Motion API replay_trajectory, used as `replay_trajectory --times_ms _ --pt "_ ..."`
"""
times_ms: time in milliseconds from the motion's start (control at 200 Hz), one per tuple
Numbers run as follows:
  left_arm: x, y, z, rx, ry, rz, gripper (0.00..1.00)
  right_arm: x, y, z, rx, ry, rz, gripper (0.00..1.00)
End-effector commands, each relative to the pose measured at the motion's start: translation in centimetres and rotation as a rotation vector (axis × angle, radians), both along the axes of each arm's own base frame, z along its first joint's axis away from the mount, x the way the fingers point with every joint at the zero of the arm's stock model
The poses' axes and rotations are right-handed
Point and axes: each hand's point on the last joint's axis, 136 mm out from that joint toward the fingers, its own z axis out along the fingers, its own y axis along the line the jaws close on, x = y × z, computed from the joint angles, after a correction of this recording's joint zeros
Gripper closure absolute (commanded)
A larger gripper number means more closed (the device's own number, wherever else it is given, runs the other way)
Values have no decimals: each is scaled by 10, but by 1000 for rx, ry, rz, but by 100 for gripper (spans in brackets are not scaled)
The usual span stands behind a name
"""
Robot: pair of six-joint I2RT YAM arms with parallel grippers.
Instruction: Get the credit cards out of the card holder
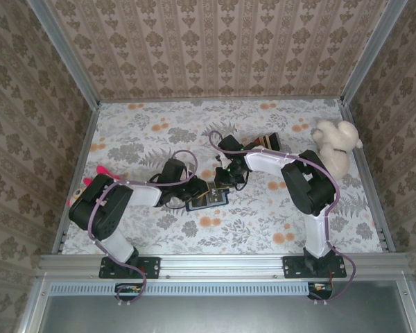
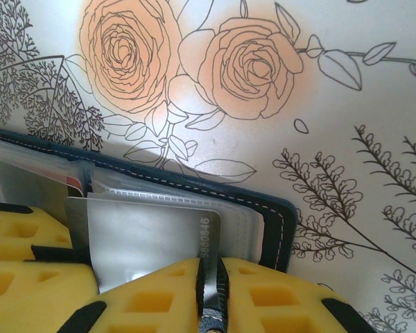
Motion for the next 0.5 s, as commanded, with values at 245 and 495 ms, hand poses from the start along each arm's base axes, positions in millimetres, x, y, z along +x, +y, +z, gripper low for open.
replay_trajectory --times_ms 245,495 --pt "-6 7 2 13 -31 -29 89 -21 -21 -38 -116 98 -17 83" --pt "-10 19 -1 88 -22 -19 94 -19 -27 -42 -135 95 -32 83"
